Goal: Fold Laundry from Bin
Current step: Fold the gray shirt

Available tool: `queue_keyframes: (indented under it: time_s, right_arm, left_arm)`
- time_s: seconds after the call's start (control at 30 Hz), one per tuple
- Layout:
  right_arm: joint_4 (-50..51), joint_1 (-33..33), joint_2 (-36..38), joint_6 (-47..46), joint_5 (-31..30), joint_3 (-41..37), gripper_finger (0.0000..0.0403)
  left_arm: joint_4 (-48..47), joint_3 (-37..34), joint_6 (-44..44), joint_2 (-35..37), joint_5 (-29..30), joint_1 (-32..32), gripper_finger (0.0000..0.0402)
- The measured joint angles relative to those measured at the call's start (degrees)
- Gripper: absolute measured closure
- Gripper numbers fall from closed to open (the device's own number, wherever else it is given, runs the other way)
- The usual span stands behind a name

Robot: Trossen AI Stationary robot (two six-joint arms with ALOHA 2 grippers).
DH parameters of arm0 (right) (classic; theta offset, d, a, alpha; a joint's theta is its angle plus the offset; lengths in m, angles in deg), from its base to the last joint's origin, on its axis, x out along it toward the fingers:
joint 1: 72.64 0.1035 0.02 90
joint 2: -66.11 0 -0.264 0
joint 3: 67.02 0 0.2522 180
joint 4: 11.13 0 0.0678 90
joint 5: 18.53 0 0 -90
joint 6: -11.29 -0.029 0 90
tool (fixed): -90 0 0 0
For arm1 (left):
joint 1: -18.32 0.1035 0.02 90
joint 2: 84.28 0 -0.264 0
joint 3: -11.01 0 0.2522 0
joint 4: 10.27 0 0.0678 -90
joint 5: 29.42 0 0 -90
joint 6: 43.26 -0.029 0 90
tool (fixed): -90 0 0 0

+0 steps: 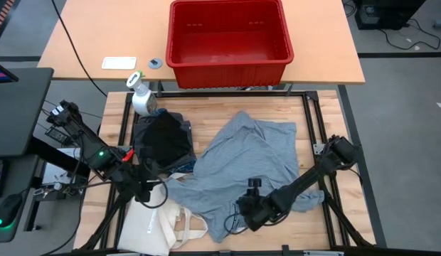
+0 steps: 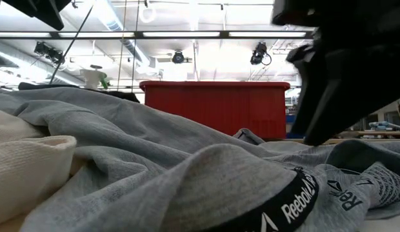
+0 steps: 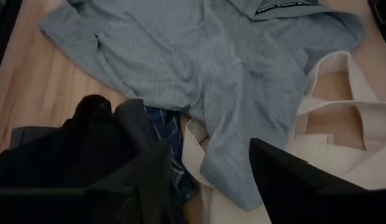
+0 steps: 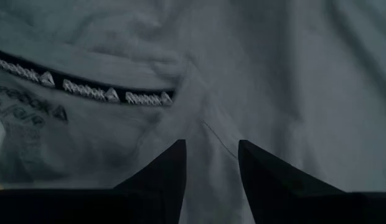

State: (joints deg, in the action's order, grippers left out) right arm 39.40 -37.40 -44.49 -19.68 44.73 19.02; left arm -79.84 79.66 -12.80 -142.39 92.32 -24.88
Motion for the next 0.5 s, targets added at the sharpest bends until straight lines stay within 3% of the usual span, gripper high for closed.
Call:
queue_keyframes:
  time_s: [0.1, 0.3, 0.5]
  right_arm:
    - [-3.3, -1.8, -1.0, 3.1, 3.6, 0.2, 0.0252]
    - [-5.7, -4.0, -0.4, 7.6, 4.0, 0.2, 0.0255]
    - [-8.3, -5.7, -1.6, 9.3, 8.2, -0.3, 0.0255]
  left_arm:
    - [0.0, 0.0, 0.0, 0.0, 0.0, 0.4, 0.0186]
    - [0.0, 0.0, -0.1, 0.0, -0.1, 0.4, 0.0191]
    - [-0.1, 0.0, -0.2, 0.0, -0.1, 0.4, 0.0191]
